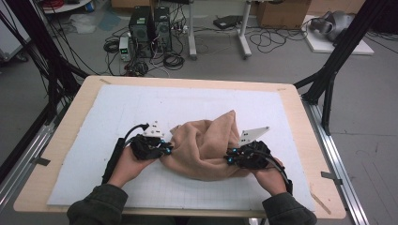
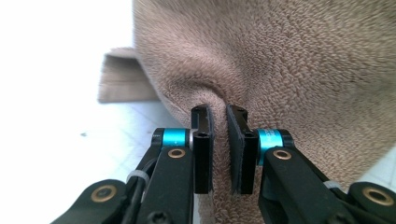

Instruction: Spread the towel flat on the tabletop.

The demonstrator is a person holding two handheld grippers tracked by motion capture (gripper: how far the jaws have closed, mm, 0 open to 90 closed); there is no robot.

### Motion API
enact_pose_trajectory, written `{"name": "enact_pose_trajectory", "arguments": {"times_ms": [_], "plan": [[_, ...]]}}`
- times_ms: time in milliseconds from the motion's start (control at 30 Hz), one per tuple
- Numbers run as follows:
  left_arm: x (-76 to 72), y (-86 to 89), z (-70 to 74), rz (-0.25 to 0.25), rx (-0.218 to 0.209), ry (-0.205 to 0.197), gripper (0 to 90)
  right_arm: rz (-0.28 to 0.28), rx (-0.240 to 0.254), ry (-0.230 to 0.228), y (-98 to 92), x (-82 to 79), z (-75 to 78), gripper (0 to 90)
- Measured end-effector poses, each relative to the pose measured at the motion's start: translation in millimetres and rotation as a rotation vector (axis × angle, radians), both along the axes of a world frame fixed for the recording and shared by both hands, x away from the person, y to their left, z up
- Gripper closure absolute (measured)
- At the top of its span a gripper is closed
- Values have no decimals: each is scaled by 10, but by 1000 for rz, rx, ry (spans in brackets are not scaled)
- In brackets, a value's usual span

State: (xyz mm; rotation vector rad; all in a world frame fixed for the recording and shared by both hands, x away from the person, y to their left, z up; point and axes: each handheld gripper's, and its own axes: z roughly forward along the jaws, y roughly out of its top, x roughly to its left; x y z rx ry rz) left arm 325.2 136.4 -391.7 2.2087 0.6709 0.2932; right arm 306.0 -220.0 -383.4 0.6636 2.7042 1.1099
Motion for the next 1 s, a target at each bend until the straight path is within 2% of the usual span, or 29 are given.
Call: {"name": "enact_pose_trajectory", "arguments": {"times_ms": [33, 67, 167, 233, 267, 300, 367, 400, 433, 467, 500, 533, 567, 600, 667, 700, 767, 800, 833, 867, 900, 1000], "plan": [[0, 0, 0, 0, 0, 0, 814, 1, 6, -4, -2, -4, 30, 817], [-44, 74, 37, 2, -22, 0, 813, 2, 8, -10, -3, -13, 60, 817], [-104, 133, 64, 5, -21, -16, 814, 4, 16, -11, 5, -58, 132, 817], [-239, 204, 90, 1, -37, -31, 814, 15, 8, -17, 22, -100, 171, 817], [-239, 204, 90, 1, -37, -31, 814, 13, 11, -17, 33, -130, 189, 817], [-351, 247, 92, 4, -35, -41, 814, 21, 17, -16, 43, -159, 199, 817], [-407, 269, 88, 4, -34, -47, 814, 30, 19, -15, 56, -191, 200, 817], [-483, 297, 81, 4, -26, -52, 814, 42, 6, -5, 97, -273, 165, 817], [-528, 317, 74, 4, -26, -56, 814, 42, 6, -5, 97, -273, 165, 817], [-599, 355, 59, 3, -26, -53, 815, 58, -18, 3, 128, -335, 97, 817], [-703, 398, 22, 1, -18, -48, 815, 61, -17, 11, 136, -355, 66, 817], [-703, 398, 22, 1, -18, -48, 815, 61, -17, 11, 136, -355, 66, 817], [-765, 419, -9, -1, -8, -47, 815, 65, -13, 26, 146, -382, 23, 817], [-813, 438, -56, -4, -8, -34, 814, 80, -12, 47, 175, -415, -65, 814], [-822, 449, -75, -5, -1, -31, 809, 88, -2, 67, 199, -421, -129, 787], [-812, 467, -94, -5, -3, -26, 793, 91, 10, 77, 201, -416, -137, 741], [-800, 484, -84, 2, -7, -32, 705, 83, 48, 74, 186, -395, -95, 644], [-786, 509, -59, 12, -22, -38, 648, 82, 72, 67, 166, -381, -50, 626], [-767, 538, -23, 18, -49, -40, 648, 82, 72, 67, 166, -381, -50, 626], [-716, 590, 68, 11, -95, -50, 583, 69, 118, 46, 127, -326, 69, 563], [-680, 596, 107, 10, -106, -54, 573, 61, 124, 33, 119, -293, 105, 559], [-569, 561, 140, 14, -119, -57, 535, 3, 87, -24, 131, -138, 211, 513]]}}
